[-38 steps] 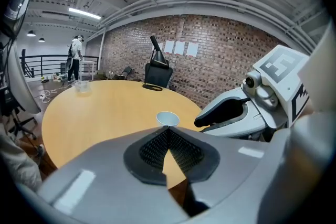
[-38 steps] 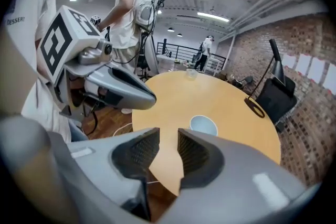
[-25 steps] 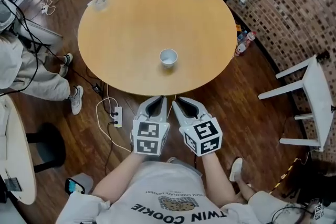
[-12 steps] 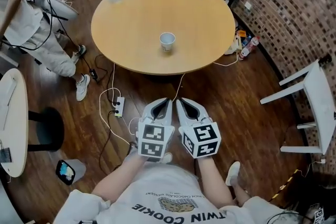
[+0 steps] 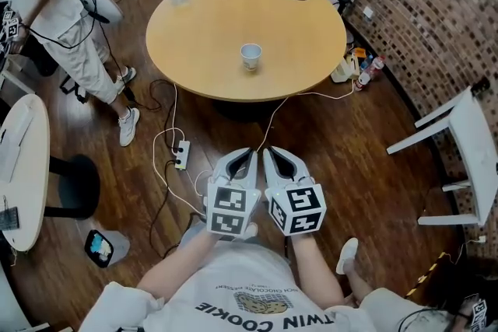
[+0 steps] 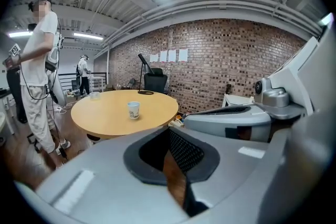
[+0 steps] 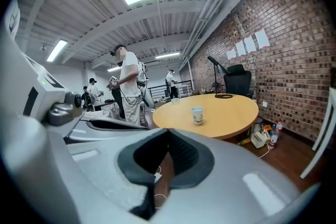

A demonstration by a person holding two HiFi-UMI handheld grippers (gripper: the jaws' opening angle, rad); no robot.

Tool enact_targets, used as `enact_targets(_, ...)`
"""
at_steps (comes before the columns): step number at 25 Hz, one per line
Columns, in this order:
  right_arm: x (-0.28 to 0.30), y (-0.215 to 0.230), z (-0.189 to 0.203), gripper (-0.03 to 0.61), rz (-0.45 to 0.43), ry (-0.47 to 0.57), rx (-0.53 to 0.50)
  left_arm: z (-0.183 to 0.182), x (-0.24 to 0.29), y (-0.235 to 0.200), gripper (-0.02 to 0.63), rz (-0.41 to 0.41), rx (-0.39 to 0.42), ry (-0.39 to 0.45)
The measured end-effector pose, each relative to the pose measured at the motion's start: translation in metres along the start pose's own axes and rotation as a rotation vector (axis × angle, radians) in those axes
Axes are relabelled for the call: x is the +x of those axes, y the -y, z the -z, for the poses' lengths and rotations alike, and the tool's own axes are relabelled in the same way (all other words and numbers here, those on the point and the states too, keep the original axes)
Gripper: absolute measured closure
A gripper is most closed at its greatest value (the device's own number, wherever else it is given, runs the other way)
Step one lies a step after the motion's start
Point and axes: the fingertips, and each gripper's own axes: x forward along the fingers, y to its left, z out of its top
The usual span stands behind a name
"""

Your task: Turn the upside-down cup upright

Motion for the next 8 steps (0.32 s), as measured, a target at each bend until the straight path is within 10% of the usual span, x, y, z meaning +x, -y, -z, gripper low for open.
enact_targets(8,0.007,-0.022,-0.012,0.575,-0.006,-0.006,-0.002,-0.010,-0.016,-0.017,0.607,-0.005,0.000,-0.004)
